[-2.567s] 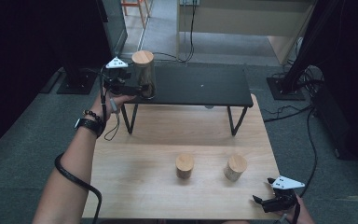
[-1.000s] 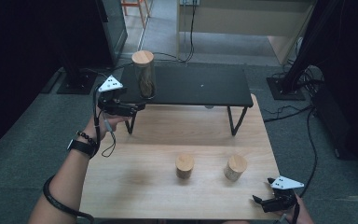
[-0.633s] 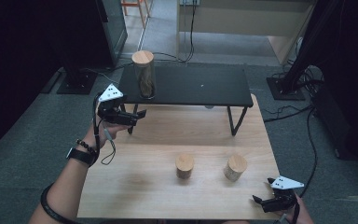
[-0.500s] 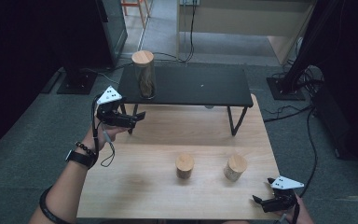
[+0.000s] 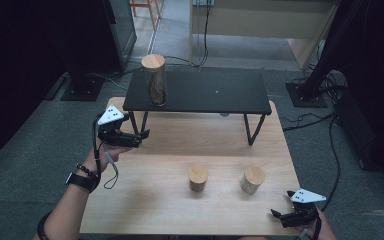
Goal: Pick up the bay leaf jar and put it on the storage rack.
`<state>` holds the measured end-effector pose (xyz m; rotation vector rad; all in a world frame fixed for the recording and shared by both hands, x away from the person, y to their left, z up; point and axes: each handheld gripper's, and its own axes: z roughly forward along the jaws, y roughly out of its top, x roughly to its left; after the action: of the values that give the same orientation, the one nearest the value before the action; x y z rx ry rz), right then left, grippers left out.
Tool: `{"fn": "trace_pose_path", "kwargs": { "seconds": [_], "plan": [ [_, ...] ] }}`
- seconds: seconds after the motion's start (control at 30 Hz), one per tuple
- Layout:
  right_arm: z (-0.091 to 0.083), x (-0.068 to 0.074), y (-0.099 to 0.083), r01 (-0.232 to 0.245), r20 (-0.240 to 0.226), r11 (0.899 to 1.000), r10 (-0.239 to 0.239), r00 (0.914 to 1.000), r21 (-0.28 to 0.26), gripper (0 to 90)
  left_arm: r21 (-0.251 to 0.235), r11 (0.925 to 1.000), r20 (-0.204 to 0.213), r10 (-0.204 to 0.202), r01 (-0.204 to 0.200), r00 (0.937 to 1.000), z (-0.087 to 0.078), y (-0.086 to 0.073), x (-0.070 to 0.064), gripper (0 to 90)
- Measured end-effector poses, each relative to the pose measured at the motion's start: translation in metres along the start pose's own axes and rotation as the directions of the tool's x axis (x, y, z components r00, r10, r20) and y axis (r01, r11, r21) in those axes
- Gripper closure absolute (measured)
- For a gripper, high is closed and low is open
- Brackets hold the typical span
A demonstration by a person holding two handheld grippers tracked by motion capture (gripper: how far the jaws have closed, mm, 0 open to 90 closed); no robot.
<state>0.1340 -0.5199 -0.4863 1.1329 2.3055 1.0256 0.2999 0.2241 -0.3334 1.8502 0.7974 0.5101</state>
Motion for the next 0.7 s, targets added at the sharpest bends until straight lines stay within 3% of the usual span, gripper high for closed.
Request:
{"fn": "trace_pose_path", "kwargs": {
  "seconds": [0.23, 0.7],
  "plan": [
    [0.0, 0.0, 0.0, 0.001, 0.002, 1.0, -0.001, 1.0, 0.001, 0.0, -0.013, 0.9998, -0.004, -0.013, 0.013, 0.9999, -0.006, -0.011, -0.001, 0.4],
    [0.0, 0.0, 0.0, -0.003, 0.001, 1.0, 0.003, 1.0, -0.001, 0.0, 0.011, 0.9985, 0.002, -0.054, 0.054, 0.9985, -0.008, -0.039, 0.003, 0.4]
  ]
}}
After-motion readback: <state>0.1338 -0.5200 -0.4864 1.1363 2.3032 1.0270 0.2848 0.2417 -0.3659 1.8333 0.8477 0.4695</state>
